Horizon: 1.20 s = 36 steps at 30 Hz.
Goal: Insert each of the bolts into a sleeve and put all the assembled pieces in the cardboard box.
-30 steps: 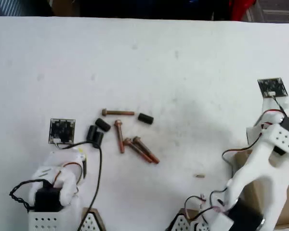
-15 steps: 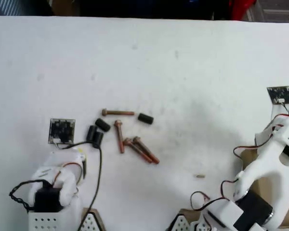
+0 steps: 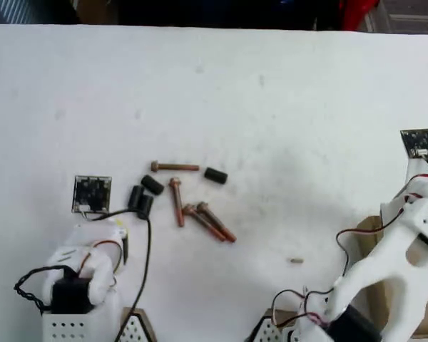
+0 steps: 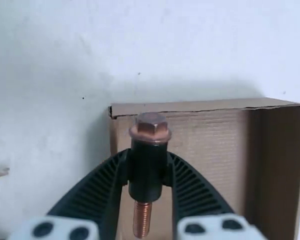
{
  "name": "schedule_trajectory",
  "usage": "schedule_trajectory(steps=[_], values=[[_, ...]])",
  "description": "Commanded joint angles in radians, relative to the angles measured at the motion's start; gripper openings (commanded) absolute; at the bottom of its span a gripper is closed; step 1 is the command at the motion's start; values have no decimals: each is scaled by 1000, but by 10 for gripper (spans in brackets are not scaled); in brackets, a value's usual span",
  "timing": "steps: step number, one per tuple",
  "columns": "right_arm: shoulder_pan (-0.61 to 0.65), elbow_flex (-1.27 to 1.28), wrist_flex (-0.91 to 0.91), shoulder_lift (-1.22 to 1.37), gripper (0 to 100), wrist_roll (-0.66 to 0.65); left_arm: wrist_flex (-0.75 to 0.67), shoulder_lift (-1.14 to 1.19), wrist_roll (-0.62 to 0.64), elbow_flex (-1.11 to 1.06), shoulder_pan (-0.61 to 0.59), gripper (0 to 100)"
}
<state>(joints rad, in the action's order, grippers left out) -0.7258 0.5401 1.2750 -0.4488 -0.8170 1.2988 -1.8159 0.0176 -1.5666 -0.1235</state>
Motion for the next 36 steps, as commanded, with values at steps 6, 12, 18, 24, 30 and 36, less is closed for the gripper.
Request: schedule_trajectory(steps=[6,12,18,24,30,36], values=[[-21,104,42,-114,18,-143,-11,-5,-12,5,-8,23],[-104,123,-91,-107,18,-149,-11,-5,-12,5,-8,23],[-131,219,-188,-108,18,-160,-11,-5,-12,5,-8,23],[-127,361,-357,-108,18,-160,-11,-5,-12,5,-8,23],[-87,465,-452,-107,20,-160,-11,-5,-12,5,-8,23],[16,493,-452,-107,22,-150,-14,-5,-12,-9,-10,23]])
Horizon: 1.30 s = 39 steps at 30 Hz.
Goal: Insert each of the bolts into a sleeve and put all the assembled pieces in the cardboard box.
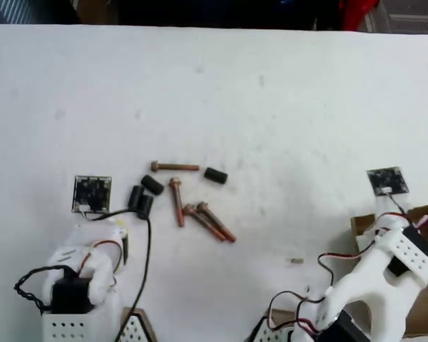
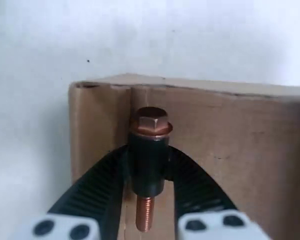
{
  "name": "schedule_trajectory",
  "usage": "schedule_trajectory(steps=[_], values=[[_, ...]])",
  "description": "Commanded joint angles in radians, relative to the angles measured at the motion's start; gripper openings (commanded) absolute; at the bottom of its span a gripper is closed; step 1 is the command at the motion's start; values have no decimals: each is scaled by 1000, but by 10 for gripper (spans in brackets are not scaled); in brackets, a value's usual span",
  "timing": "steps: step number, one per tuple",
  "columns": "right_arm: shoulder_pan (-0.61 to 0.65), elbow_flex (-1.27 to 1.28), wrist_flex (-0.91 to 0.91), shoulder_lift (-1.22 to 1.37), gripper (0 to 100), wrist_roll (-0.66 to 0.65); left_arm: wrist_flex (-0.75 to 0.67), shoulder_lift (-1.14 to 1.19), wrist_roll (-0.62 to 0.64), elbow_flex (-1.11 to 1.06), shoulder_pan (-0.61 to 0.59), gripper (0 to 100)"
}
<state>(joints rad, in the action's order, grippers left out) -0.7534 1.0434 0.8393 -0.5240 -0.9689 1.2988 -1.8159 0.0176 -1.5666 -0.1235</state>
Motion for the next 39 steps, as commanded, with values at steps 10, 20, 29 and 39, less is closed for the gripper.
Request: schedule_trajectory(steps=[10,20,29,39], values=[[47,-14,-16,-31,170,3,-18,-7,-12,-25,-33,23],[174,-15,-28,-33,198,101,-18,-7,-12,-28,-33,23],[282,-15,-143,-33,199,301,-18,-7,-12,-31,-33,23],[403,-71,-148,-31,200,470,-18,-7,-12,-32,-33,23]])
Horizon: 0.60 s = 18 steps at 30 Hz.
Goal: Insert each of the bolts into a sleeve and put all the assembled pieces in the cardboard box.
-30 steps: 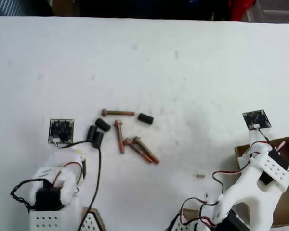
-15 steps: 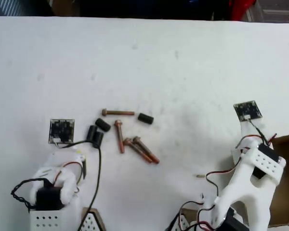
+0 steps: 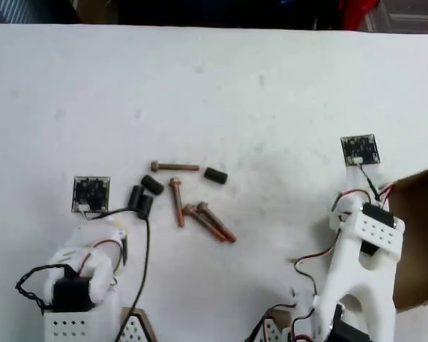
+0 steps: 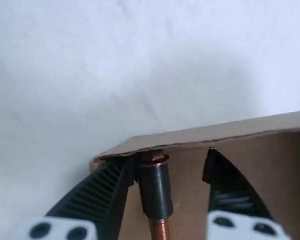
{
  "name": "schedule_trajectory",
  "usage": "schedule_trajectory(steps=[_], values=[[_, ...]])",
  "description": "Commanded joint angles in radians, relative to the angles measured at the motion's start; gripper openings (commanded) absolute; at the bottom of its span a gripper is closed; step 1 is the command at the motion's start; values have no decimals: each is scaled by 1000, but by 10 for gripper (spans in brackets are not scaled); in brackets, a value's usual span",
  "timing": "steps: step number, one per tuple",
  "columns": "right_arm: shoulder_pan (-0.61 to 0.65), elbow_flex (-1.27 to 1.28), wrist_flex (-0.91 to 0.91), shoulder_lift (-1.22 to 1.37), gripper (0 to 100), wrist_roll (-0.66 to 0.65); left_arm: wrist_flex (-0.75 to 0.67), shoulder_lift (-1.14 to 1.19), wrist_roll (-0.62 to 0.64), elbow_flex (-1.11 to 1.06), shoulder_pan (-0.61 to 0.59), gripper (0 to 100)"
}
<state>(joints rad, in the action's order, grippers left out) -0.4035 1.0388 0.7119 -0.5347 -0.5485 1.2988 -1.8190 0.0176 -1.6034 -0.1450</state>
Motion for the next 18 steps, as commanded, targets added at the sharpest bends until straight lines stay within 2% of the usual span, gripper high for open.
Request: schedule_trajectory(steps=[1,13,18], values=[[65,-71,-21,-21,200,61,-18,-4,-12,5,-12,23],[202,-167,-7,-24,199,147,-18,-4,-12,3,-12,23],[196,-265,125,-31,199,146,-18,-4,-14,3,-12,23]])
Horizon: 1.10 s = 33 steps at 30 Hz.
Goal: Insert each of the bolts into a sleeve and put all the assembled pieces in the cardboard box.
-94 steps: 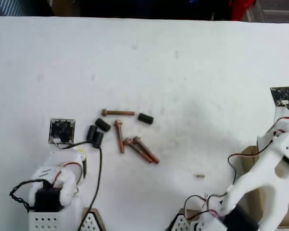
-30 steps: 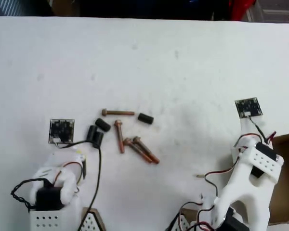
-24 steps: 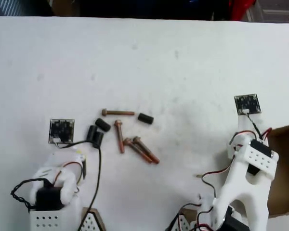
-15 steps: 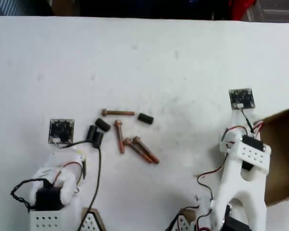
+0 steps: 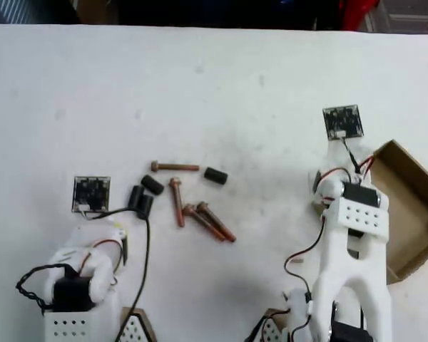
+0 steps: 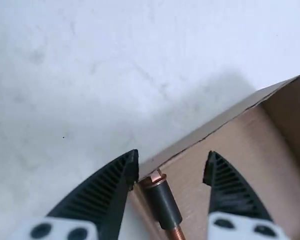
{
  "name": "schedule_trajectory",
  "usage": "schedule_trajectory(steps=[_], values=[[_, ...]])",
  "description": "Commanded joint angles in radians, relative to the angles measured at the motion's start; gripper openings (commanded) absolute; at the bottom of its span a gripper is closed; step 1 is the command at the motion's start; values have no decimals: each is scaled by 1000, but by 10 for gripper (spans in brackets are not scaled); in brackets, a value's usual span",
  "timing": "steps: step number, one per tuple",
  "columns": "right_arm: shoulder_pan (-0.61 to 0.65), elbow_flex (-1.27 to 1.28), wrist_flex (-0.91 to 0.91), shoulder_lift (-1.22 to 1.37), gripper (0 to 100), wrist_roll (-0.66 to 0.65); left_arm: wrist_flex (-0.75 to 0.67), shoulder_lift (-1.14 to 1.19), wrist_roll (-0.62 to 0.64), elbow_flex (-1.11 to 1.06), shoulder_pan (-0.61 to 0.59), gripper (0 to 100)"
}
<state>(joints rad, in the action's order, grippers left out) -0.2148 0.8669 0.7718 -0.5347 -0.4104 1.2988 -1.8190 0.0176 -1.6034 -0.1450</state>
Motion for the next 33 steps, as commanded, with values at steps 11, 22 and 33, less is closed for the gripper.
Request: schedule_trajectory(steps=[11,22,33], values=[[50,-367,269,-33,198,0,-115,-4,-14,-54,-12,23],[297,-485,417,-257,198,8,-115,-4,-14,-57,-12,23],[453,-433,625,-578,201,9,-112,-4,-14,-57,-12,23]])
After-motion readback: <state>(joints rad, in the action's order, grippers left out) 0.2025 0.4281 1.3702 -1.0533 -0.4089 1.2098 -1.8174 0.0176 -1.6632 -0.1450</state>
